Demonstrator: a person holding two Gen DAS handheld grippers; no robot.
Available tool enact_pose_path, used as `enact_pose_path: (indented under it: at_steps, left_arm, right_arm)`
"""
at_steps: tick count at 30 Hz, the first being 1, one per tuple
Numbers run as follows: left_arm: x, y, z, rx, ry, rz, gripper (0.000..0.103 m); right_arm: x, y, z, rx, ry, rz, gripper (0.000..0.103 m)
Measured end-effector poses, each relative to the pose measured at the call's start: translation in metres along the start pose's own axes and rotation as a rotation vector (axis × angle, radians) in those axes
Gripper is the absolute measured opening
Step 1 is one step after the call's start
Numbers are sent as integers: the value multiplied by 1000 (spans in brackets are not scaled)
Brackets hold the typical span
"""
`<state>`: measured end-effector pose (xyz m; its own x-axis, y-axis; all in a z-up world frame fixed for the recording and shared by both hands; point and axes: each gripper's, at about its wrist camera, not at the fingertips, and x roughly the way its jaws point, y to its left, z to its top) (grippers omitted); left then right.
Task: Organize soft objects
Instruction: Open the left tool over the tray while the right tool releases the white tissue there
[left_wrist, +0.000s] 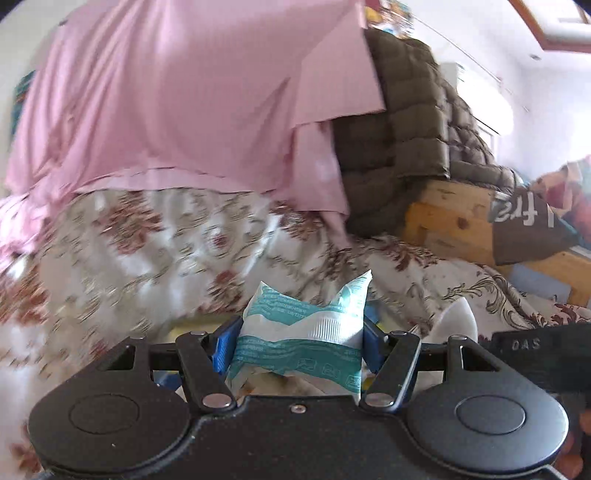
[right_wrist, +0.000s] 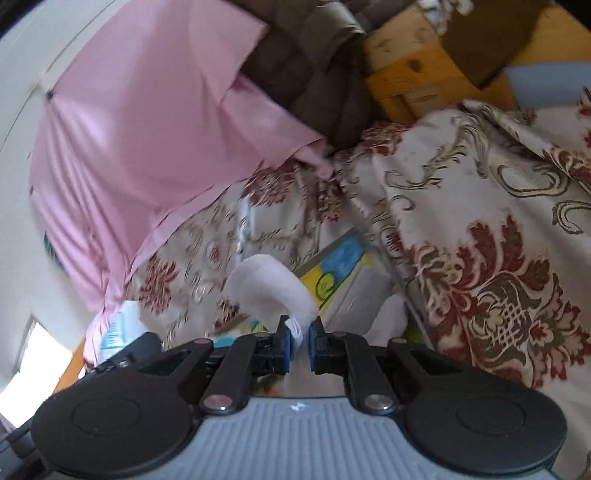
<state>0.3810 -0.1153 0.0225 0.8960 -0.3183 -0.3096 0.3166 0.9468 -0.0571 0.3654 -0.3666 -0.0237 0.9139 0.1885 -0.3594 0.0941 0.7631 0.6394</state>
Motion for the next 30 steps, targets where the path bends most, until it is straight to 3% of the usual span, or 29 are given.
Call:
enact_pose_path:
  at_steps: [6, 11, 16, 21, 30]
  left_arm:
    - [61, -24, 19, 18, 90, -35, 67]
    - [88, -33, 14, 74, 161, -16, 67]
    - [98, -45, 8, 137, 219, 7, 70]
    - [104, -57, 0, 243, 269, 33, 74]
    - [103, -57, -6, 261, 311, 33, 82]
  right_arm:
    - [24, -21, 5, 30, 33, -38, 11]
    - [32, -31, 4, 56, 60, -63, 15]
    - [29, -28, 4, 36, 71, -70, 23]
    - [25, -27, 5, 24, 74, -65, 39]
    - [17, -31, 8, 42, 54, -16, 55]
